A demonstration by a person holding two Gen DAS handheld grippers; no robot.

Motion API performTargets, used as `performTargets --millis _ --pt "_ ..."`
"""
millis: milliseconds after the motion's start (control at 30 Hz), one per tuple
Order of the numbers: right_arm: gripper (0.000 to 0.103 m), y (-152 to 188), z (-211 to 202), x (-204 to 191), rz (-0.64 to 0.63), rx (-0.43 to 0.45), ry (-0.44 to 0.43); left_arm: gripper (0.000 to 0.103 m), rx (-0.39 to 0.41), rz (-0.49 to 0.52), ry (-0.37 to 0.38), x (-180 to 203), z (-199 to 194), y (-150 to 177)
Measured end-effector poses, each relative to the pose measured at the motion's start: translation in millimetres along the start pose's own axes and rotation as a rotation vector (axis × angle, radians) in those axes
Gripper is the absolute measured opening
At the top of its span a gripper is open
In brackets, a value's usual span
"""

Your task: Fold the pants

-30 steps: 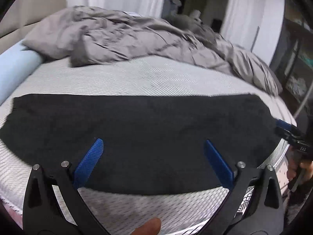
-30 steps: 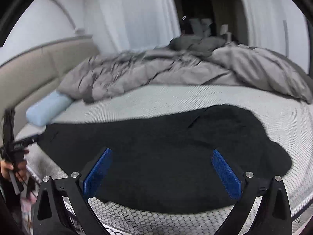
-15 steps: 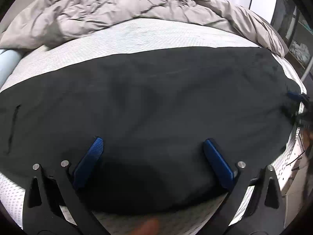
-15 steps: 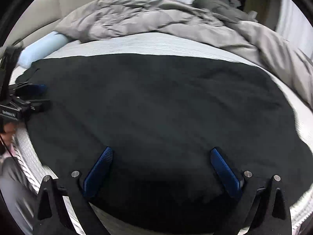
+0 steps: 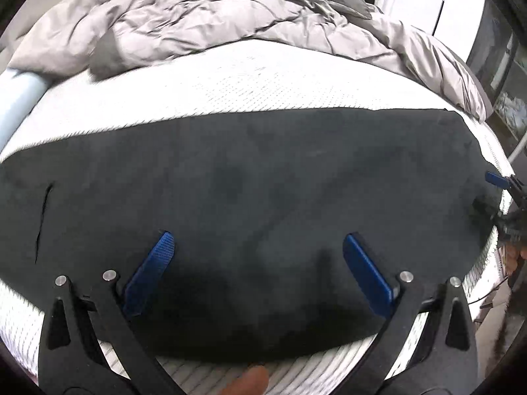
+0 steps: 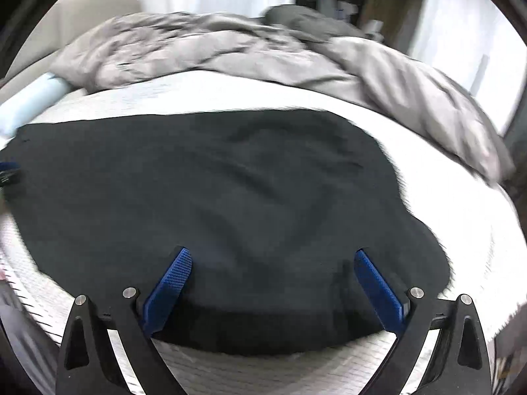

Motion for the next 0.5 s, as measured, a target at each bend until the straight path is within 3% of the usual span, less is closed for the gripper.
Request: performTargets --millis 133,167,267,333,400,500 --pt "0.101 -30.2 32.7 -52.8 -0.085 -0.043 -0.075 0.102 -0.084 0.011 0.034 28.8 32.4 -9.5" --pt "0.101 -32.9 39.6 -58.8 -0.093 -0.057 -0.084 0.102 -0.117 0.024 0.014 29.2 42.4 -8.0" --pt "0.101 -34.0 64.0 -71.9 -0.123 -0.115 -0.100 0.102 -0.116 0.066 0.019 24.5 47.6 -0.3" --pt "0.101 -28.7 64.9 -66.2 -0.138 -0.111 -0.066 0.102 -0.077 0.091 0.070 19.2 37.8 3.7" --pt "0.102 -21.6 62.2 -36.0 -0.107 -0.109 -0.010 0.102 -0.068 0.106 -0.015 -4.9 31.8 11.2" --pt "0.102 -5.6 53.3 29.4 -0.092 -0.118 0.222 0.102 -0.063 0.056 -0.023 -35.8 24.5 18.8"
Point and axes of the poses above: each gripper's, at about its wrist camera, not at the fingertips, and z roughly the way its jaws point, x to its right, y to its underside, the point moved 8 cm from there along z, roughly the way its jaws point, and after that the axes turned 2 degrees about -y, right-handed, at the moved point
